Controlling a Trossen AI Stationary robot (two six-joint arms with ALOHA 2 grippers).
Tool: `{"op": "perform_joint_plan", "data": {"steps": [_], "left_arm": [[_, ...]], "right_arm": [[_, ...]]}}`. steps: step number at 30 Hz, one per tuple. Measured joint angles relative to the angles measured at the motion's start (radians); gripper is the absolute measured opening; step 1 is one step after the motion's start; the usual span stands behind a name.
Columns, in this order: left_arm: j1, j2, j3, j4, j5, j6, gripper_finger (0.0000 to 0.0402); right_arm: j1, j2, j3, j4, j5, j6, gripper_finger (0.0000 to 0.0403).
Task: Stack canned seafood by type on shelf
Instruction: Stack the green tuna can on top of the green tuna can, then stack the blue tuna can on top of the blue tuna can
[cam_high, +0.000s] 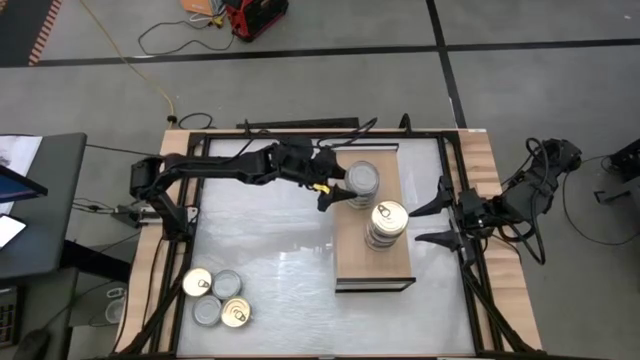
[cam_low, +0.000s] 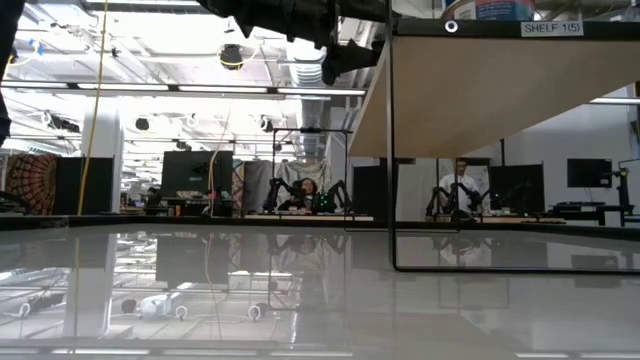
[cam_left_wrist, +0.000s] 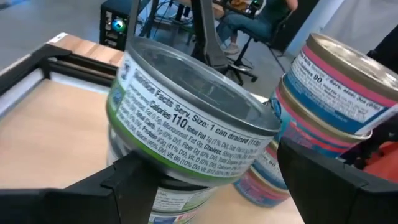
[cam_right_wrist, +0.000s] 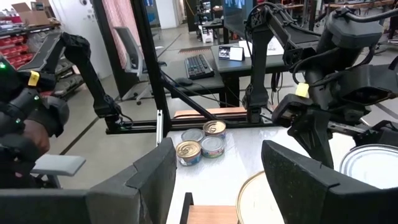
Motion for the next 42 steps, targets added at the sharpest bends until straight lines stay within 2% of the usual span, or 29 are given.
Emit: {"op": "perform_joint_plan", "data": {"steps": [12, 16, 23, 33, 39, 42], "left_arm": [[0.002, -0.043, -0.001, -0.056, -0.015, 0.043, 0.0307], [0.002, -0.043, 0.032, -0.15, -0.009, 0.066, 0.0307], [0.003, -0.042, 0.101, -0.237, -0.056, 0.107, 0.0307], [-0.006, -0.028, 0.103, -0.284, -0.103, 0.144, 0.0307], [-0.019, -0.06, 0.103, -0.281, -0.11, 0.204, 0.0307], [-0.022, -0.102, 0.103, -0.324, -0.148, 0.298, 0.0307]], "right_arm": [[0.0, 0.0, 0.0, 0.012, 0.0, 0.0, 0.026], [0.0, 0.0, 0.0, 0.028, 0.0, -0.001, 0.026], [0.0, 0.0, 0.0, 0.034, 0.0, -0.002, 0.026], [-0.002, 0.005, 0.0, 0.036, 0.0, -0.003, 0.026], [-0.002, 0.006, 0.0, 0.036, 0.0, -0.002, 0.026], [-0.002, 0.007, 0.0, 0.033, 0.0, -0.002, 0.026]]}}
